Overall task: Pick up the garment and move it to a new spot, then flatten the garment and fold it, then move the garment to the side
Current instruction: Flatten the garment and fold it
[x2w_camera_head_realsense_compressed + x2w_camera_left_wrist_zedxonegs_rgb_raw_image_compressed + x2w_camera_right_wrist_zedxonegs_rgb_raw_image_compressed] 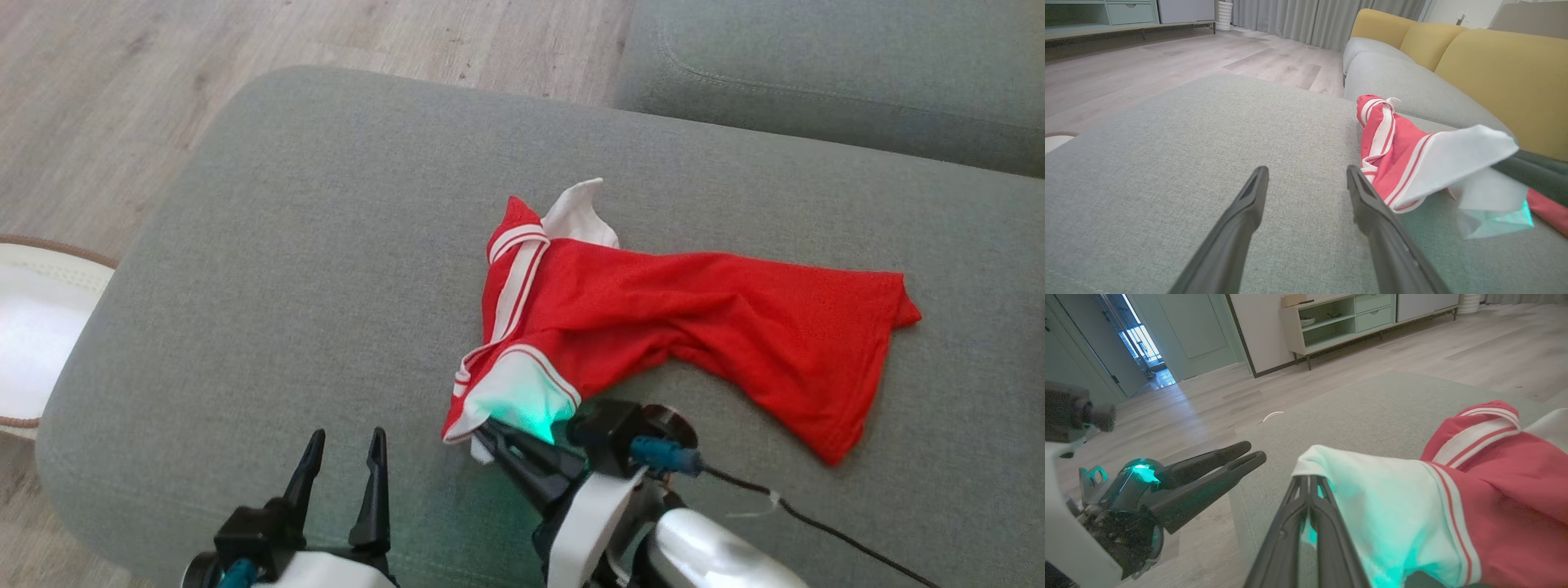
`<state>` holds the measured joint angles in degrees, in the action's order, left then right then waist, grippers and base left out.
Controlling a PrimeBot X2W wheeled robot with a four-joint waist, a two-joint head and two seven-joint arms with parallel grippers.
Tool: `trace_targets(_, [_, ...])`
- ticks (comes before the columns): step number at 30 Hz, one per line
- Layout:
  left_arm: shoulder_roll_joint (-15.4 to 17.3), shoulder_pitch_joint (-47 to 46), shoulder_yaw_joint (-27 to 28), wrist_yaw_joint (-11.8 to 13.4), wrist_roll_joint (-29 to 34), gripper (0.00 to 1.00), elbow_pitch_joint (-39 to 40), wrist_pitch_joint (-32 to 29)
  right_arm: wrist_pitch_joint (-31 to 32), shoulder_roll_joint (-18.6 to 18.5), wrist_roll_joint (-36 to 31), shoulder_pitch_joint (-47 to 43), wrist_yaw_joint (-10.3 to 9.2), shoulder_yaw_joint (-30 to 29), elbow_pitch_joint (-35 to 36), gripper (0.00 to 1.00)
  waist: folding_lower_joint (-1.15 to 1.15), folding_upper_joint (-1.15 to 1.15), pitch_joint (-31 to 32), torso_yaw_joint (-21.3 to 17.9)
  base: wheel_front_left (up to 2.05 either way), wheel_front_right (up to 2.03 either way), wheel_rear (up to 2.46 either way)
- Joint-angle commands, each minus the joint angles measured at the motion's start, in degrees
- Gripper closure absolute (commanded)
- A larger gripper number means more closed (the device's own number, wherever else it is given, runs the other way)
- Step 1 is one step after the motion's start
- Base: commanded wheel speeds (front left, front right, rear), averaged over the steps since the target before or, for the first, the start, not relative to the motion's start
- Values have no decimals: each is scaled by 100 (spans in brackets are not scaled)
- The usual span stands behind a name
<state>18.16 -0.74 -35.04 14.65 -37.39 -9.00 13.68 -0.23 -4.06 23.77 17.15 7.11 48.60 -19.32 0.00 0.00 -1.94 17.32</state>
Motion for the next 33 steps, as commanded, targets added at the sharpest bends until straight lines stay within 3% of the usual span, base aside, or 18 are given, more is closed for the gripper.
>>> trace_targets(1, [122, -161, 250, 34, -18, 0, 186, 58, -9, 117, 42, 269, 37, 126, 149, 4, 0, 0, 7, 14, 0, 0, 0])
trace_targets(5, [132, -120, 254, 65, -16, 0, 227, 63, -82, 117, 74, 257, 37, 159, 92, 0, 0, 0, 20, 2, 0, 0, 0])
trace_targets(10, [99, -77, 198, 75, -14, 0, 259, 58, -222, 118, -82, 218, 37, -256, -7, 0, 0, 0, 67, -100, 0, 0, 0])
trace_targets(17, [61, -71, 121, 70, -3, 0, 268, 50, -112, 118, -767, -130, 37, -1933, -198, 0, 0, 0, 144, -314, 0, 0, 0])
trace_targets(25, [-12, -104, 20, 55, 16, 0, 271, 42, 722, 18, -1999, -574, 37, -4251, -292, 0, 0, 0, 40, -400, 0, 0, 0])
trace_targets(33, [-41, -247, 24, 13, 23, 0, 216, 56, 1222, 84, -1998, -571, 37, -5109, -579, 0, 0, 0, -190, -374, 0, 0, 0])
